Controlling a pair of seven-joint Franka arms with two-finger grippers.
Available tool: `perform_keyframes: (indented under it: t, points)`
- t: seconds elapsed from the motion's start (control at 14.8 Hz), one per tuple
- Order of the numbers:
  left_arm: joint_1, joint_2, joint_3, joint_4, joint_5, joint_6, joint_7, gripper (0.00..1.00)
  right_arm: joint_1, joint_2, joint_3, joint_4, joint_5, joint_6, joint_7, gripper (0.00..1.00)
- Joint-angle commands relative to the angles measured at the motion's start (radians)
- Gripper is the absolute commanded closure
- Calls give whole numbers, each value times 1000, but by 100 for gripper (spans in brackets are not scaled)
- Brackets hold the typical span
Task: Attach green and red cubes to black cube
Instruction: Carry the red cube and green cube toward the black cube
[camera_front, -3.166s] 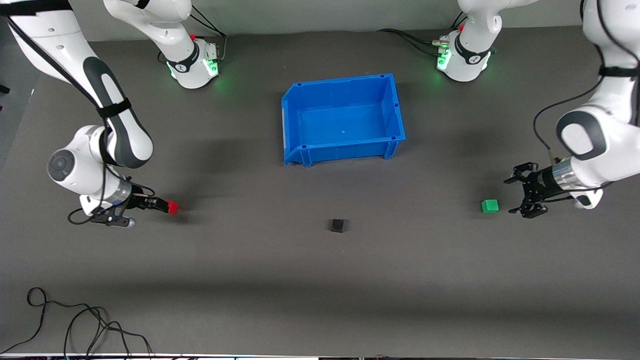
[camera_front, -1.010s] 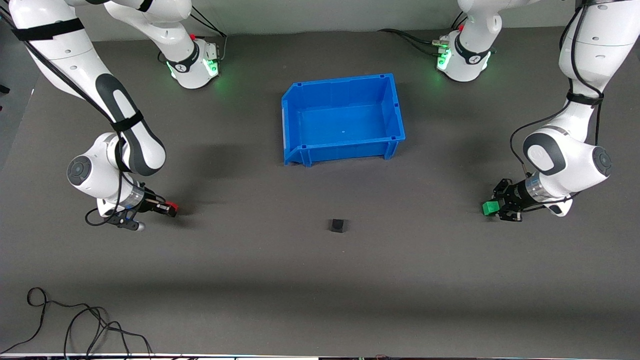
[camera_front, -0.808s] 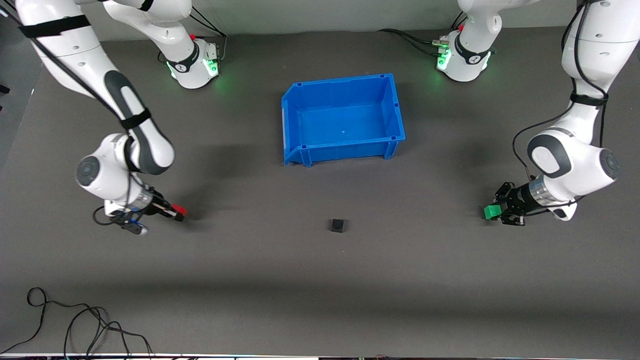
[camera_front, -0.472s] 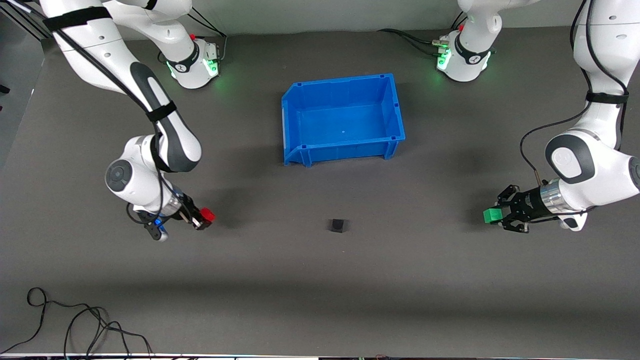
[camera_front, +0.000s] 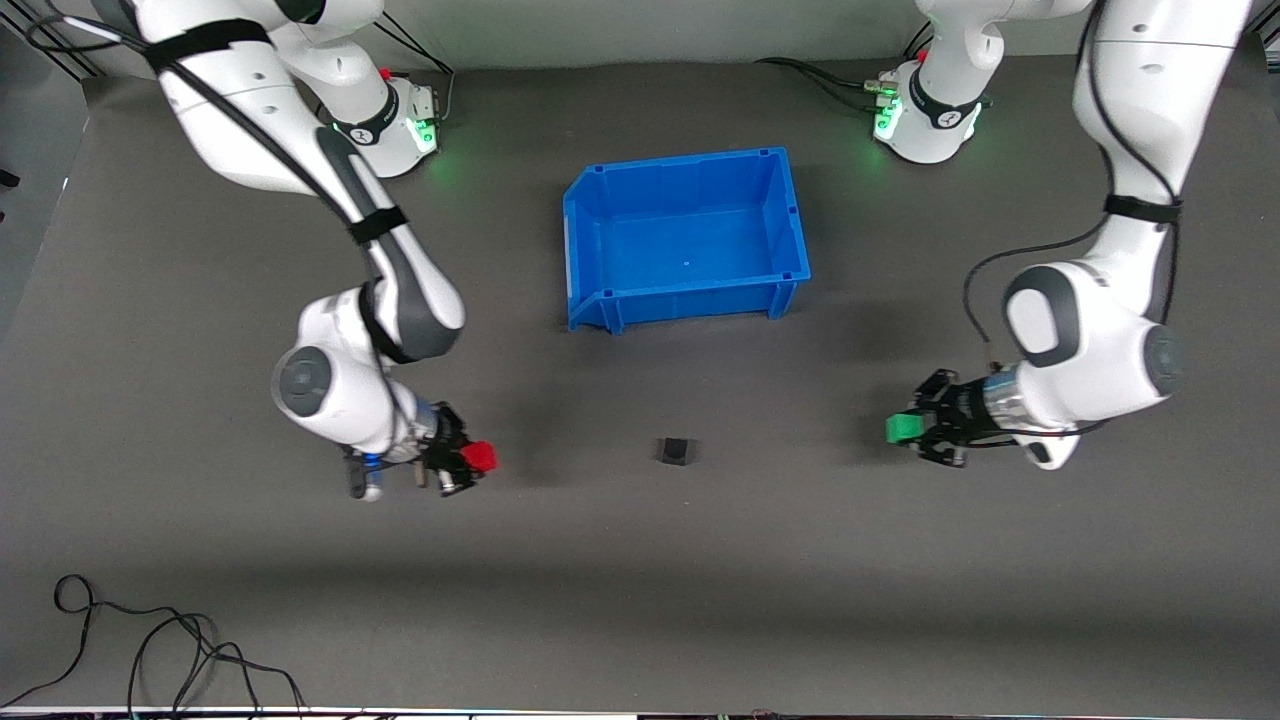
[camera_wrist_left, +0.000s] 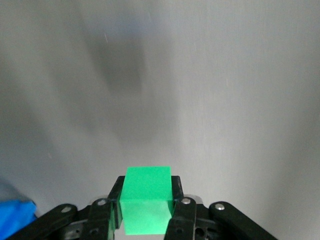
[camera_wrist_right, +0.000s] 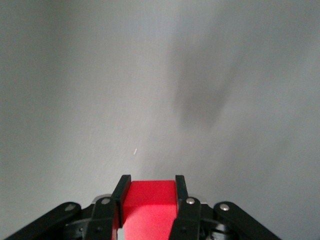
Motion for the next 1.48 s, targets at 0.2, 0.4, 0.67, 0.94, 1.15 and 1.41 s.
perform_keyframes:
  t: [0.2,0.4,0.67,0.94,1.15,1.41]
  points:
    - [-196,131,17,155,11,95,-263,78,110,154,-14,236,1,-104,267,100]
    - [-280,188,20,184,11,187,-340,78,163,197,-16,285,-7,-105,363,100]
    - [-380,260,26,205,11,291,-397,77,229,310,-13,389,-178,-111,604,100]
    - [-429,312,27,209,11,397,-429,77,257,386,-14,483,-186,-130,699,100]
    - [-442,338,27,238,11,411,-446,77,263,420,-14,543,-186,-130,755,100]
    - [-475,381,64,302,11,407,-476,77,265,469,-13,616,-185,-128,770,100]
